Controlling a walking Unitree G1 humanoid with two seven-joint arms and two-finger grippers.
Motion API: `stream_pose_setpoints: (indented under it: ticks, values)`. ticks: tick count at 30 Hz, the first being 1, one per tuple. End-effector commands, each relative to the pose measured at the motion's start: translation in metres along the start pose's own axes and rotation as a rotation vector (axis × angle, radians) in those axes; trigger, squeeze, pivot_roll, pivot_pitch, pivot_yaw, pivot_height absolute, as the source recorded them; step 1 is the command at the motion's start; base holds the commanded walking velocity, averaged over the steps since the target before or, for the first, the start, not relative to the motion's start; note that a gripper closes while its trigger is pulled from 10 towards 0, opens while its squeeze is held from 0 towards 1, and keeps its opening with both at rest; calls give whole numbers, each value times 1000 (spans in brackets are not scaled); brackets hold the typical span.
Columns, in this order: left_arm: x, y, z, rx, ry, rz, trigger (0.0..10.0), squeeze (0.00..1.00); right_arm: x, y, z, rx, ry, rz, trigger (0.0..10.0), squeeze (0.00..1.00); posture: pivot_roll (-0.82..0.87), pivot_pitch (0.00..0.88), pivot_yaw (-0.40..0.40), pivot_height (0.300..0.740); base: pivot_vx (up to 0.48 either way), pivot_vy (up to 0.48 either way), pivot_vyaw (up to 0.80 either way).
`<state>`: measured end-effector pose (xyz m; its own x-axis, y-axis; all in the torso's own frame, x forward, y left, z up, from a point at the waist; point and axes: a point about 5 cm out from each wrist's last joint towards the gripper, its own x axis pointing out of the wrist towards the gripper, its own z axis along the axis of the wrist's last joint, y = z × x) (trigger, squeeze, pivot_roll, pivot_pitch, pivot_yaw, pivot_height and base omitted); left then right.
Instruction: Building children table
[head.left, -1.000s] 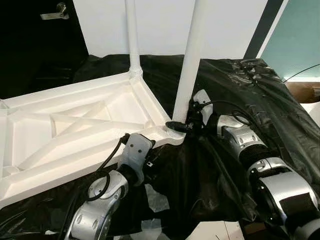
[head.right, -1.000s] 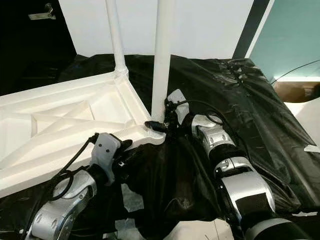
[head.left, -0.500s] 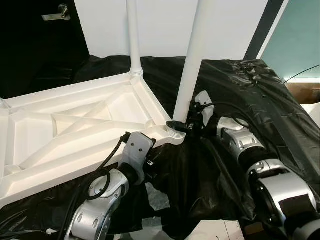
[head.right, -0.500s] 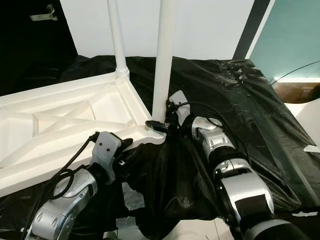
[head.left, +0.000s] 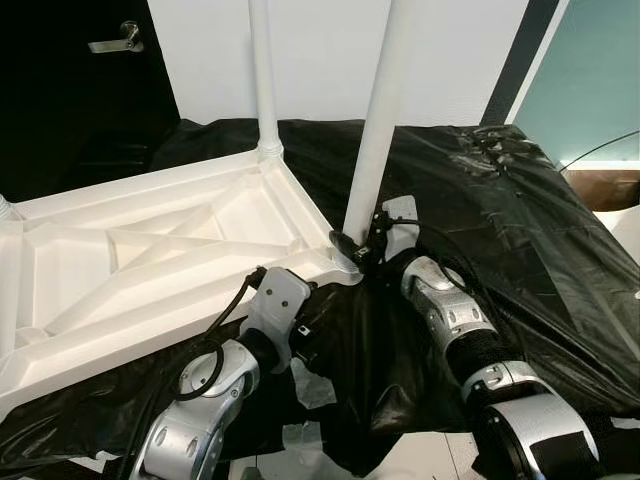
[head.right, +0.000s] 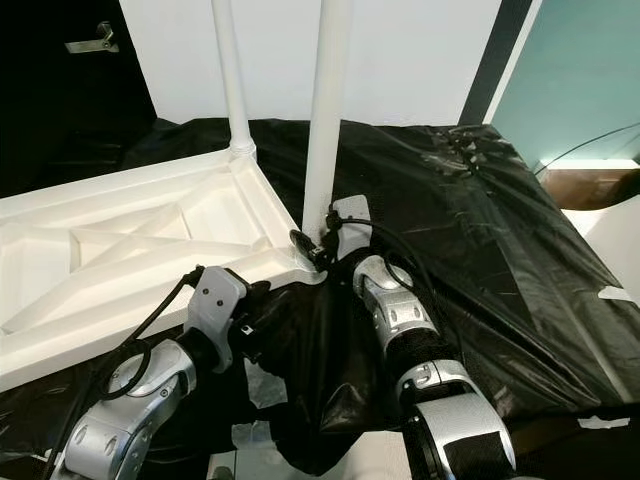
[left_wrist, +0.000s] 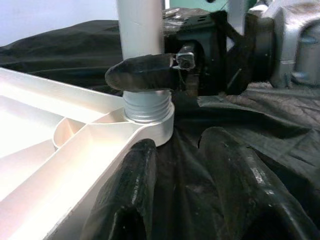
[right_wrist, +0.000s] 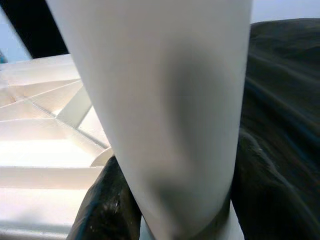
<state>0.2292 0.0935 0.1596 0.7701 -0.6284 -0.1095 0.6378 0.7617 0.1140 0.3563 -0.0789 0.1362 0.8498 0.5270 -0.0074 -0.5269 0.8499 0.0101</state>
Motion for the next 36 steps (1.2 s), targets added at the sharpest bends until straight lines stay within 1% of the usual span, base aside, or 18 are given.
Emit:
stream_pose_setpoints:
  ticks: [1, 2, 3, 4, 5, 7, 11, 15, 16, 17, 23, 24, 25, 27, 28, 32, 34, 36]
  values:
    - [0, -3, -3, -15, 15, -12, 10000, 0, -6, 11, -27, 63, 107, -94, 10000, 0, 127, 42, -44, 740, 0, 0, 0]
    - [-1, -5, -3, -18, 15, -15, 10000, 0, -7, 20, -29, 82, 114, -154, 10000, 0, 124, 47, -45, 740, 0, 0, 0]
    - [-1, -5, -3, -18, 15, -15, 10000, 0, -7, 20, -29, 82, 114, -154, 10000, 0, 124, 47, -45, 740, 0, 0, 0]
    - [0, -6, -4, -28, 16, -22, 10000, 0, -5, 32, -27, 104, 102, -244, 10000, 0, 119, 49, -42, 740, 0, 0, 0]
    - [0, -6, -4, -28, 16, -22, 10000, 0, -5, 32, -27, 104, 102, -244, 10000, 0, 119, 49, -42, 740, 0, 0, 0]
    - [0, -8, -4, -31, 18, -31, 10000, 0, -5, 41, -24, 104, 81, -234, 10000, 0, 115, 59, -43, 740, 0, 0, 0]
    - [0, -7, -4, -31, 20, -25, 10000, 0, -8, 46, -20, 96, 75, -238, 10000, 0, 116, 61, -42, 740, 0, 0, 0]
    - [0, -5, -4, -32, 21, -12, 10000, 0, -9, 43, -16, 86, 55, -254, 10000, 0, 122, 67, -45, 740, 0, 0, 0]
    - [0, -5, -4, -35, 21, -7, 10000, 0, -10, 39, -13, 88, 39, -248, 10000, 690, 123, 67, -48, 740, 0, 0, 0]
    - [0, -6, -4, -35, 21, -5, 10000, 0, -11, 35, -10, 74, 17, -248, 10000, 1000, 123, 67, -50, 740, 0, 0, 0]
    - [1, -6, -5, -38, 20, 2, 10000, 0, -17, 28, -2, 68, -37, -216, 10000, 1000, 118, 64, -57, 740, 0, 0, 0]
    - [1, -6, -5, -39, 18, 5, 10000, 0, -19, 27, -1, 76, -40, -182, 10000, 1000, 117, 62, -58, 740, 0, 0, 0]
    - [1, -5, -4, -38, 16, 6, 10000, 0, -22, 22, 0, 79, -56, -146, 10000, 329, 116, 59, -61, 740, 0, 0, 0]
    - [1, -5, -4, -38, 16, 6, 10000, 0, -22, 22, 0, 79, -56, -146, 10000, 329, 116, 59, -61, 740, 0, 0, 0]
    - [1, -5, -5, -37, 14, 7, 10000, 0, -28, 11, 1, 86, -77, -83, 10000, 0, 114, 56, -63, 740, 0, 0, 0]
    - [0, -2, -8, -33, 19, 11, 10000, 0, -40, -8, -2, 51, -63, 99, 10000, 0, 109, 50, -59, 740, 0, 0, 0]
    - [0, -1, -8, -31, 20, 11, 10000, 0, -40, -16, -2, 22, -44, 142, 10000, 0, 107, 46, -54, 740, 0, 0, 0]
    - [0, -1, -8, -31, 20, 11, 10000, 0, -40, -16, -2, 22, -44, 142, 10000, 0, 107, 46, -54, 740, 0, 0, 0]
